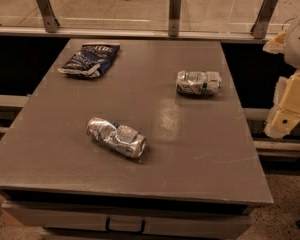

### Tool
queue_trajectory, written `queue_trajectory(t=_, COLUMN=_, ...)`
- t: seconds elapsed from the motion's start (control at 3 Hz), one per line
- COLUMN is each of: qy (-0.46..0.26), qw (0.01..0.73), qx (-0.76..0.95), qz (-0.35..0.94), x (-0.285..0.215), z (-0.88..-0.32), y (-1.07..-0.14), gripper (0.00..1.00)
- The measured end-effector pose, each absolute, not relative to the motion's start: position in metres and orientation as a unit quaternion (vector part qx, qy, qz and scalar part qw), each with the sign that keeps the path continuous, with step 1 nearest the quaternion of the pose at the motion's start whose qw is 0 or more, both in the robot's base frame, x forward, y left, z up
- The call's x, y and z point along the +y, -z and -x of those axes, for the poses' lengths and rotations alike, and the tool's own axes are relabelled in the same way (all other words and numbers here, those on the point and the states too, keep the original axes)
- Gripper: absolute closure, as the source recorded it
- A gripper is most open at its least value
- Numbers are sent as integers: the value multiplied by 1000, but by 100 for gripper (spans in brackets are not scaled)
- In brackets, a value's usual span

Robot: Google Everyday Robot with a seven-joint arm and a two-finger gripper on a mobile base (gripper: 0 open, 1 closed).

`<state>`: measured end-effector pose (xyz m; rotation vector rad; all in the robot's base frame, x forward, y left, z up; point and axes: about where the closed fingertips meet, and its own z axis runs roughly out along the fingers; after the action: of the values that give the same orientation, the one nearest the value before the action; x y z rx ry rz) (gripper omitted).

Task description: Move 7up can near blue chip bag

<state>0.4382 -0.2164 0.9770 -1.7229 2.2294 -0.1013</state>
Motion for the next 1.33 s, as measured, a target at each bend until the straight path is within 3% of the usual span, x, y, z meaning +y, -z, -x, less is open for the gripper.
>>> queue_trajectory(t=0.67, qy=27, qw=182, qx=760, qz=624, x=-193, z=-466, y=-965, gripper=0)
queue_trajectory(t=1.33, qy=32, qw=221, qx=721, qz=655, x=-123, z=-560, y=-915, gripper=0)
